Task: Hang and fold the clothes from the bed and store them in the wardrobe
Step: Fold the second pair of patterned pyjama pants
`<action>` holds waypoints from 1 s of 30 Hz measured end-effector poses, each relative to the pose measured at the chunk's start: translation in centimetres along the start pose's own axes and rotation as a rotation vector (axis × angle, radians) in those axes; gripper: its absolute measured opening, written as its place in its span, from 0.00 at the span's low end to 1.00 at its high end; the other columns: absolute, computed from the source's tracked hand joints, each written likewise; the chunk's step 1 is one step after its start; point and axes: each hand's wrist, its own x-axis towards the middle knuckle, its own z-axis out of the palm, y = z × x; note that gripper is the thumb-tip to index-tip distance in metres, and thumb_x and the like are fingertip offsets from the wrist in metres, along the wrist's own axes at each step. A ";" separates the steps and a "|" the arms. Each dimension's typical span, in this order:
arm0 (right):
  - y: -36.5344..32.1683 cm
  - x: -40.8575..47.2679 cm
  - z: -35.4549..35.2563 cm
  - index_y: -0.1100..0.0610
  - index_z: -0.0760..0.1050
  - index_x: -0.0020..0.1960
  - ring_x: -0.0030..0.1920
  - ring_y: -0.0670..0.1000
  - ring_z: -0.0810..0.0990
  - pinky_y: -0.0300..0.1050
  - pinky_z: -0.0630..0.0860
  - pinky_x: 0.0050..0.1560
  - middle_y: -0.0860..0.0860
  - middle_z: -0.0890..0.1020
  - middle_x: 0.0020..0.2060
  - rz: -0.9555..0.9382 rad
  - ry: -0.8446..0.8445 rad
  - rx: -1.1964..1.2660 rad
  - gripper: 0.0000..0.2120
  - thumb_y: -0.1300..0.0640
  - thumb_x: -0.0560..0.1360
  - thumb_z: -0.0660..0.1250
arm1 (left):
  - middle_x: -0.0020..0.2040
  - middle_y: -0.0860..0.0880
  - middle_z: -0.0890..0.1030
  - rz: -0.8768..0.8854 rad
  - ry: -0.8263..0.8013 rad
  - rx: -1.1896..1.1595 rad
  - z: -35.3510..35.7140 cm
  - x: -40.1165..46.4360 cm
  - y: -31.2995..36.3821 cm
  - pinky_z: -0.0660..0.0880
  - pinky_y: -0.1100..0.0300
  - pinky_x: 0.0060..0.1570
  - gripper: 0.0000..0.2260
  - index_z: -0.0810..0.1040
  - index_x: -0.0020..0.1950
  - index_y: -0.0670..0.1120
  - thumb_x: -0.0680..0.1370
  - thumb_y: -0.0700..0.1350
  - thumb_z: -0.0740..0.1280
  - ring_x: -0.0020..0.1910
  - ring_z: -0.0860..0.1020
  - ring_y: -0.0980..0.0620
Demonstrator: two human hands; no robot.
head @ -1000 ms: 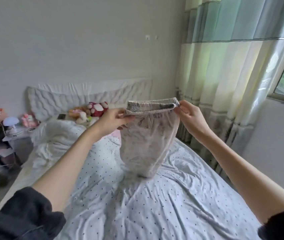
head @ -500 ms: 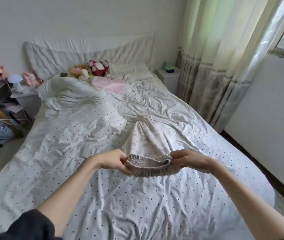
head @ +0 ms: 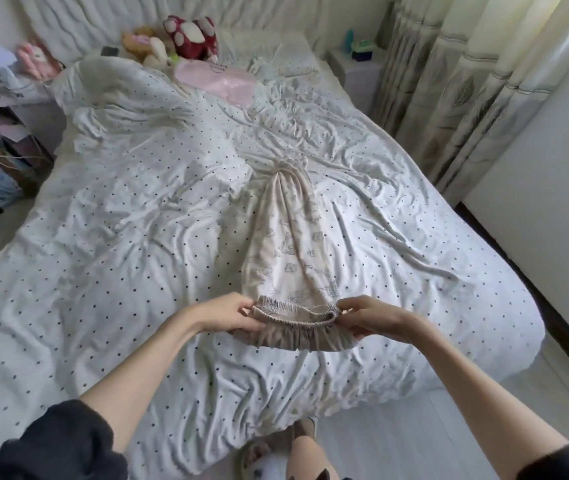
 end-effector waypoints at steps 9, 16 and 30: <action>1.8 12.2 -5.0 0.60 0.75 0.51 0.33 0.48 0.71 0.37 0.66 0.30 0.50 0.76 0.35 -0.055 0.262 -0.152 0.08 0.58 0.80 0.60 | 0.54 0.41 0.80 -0.077 0.306 -0.105 -2.2 10.6 -3.0 0.72 0.52 0.55 0.10 0.77 0.55 0.43 0.77 0.46 0.67 0.55 0.78 0.43; 3.5 20.6 -7.8 0.60 0.64 0.70 0.58 0.54 0.76 0.50 0.73 0.60 0.55 0.75 0.59 0.049 0.338 0.031 0.26 0.49 0.77 0.65 | 0.64 0.49 0.67 -0.180 0.541 -0.149 -2.1 18.7 -4.2 0.64 0.61 0.59 0.26 0.61 0.71 0.46 0.76 0.41 0.68 0.58 0.68 0.55; 8.5 20.8 -7.2 0.69 0.77 0.54 0.43 0.53 0.75 0.43 0.74 0.44 0.57 0.78 0.43 0.400 0.033 0.311 0.14 0.59 0.75 0.69 | 0.61 0.42 0.78 -0.577 0.151 -0.803 1.2 18.0 -8.0 0.60 0.45 0.70 0.28 0.72 0.65 0.39 0.70 0.51 0.73 0.66 0.71 0.43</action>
